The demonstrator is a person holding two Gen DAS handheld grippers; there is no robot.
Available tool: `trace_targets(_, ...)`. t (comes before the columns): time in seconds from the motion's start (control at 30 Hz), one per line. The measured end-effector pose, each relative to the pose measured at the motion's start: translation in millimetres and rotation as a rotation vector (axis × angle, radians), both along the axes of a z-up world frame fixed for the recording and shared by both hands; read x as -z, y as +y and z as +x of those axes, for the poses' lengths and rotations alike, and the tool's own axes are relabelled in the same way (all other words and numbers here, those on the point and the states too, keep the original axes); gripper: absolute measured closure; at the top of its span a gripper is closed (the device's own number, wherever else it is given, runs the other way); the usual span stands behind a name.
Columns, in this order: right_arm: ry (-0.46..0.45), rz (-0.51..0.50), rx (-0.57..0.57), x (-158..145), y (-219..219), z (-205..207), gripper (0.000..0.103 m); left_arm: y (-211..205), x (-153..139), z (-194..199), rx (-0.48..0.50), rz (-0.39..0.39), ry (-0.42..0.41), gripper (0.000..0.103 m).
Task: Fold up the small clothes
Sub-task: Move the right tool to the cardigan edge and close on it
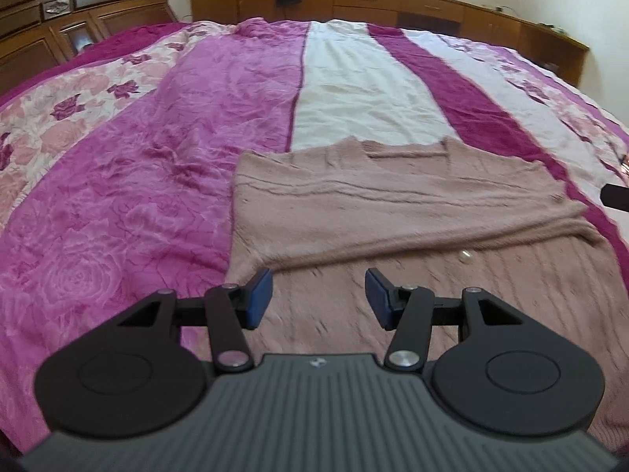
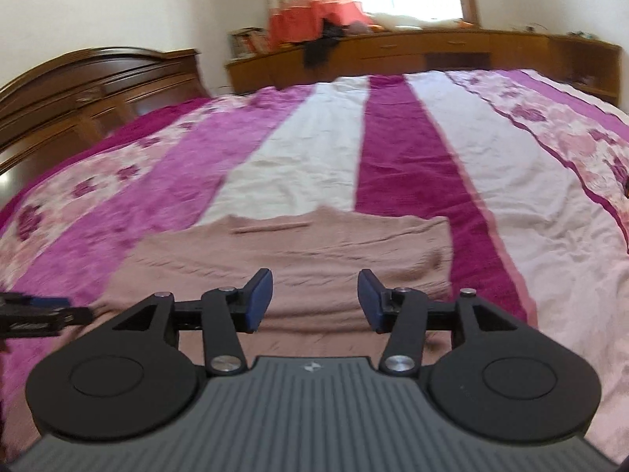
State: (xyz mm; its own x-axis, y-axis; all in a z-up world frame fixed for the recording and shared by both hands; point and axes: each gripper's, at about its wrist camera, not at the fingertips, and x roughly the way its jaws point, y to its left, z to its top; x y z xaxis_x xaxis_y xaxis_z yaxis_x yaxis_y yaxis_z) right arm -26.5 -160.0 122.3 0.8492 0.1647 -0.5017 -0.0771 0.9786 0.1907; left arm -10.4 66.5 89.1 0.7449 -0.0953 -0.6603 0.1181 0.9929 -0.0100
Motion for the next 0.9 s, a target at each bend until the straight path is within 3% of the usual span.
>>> trace_targets(0.3,0.056,-0.020,-0.146,-13,32,-70,0.046,-2,1,-44,0.067,-0.010,0.021,0.049)
trace_targets(0.5,0.144,-0.112,-0.274,10,60,-92,0.045,-3,13,-64,0.094,0.026,0.044,0.049)
trace_targets(0.9,0.382,-0.280,-0.585,56,109,-116,0.045,-2,24,-76,0.101,0.018,0.083,0.049)
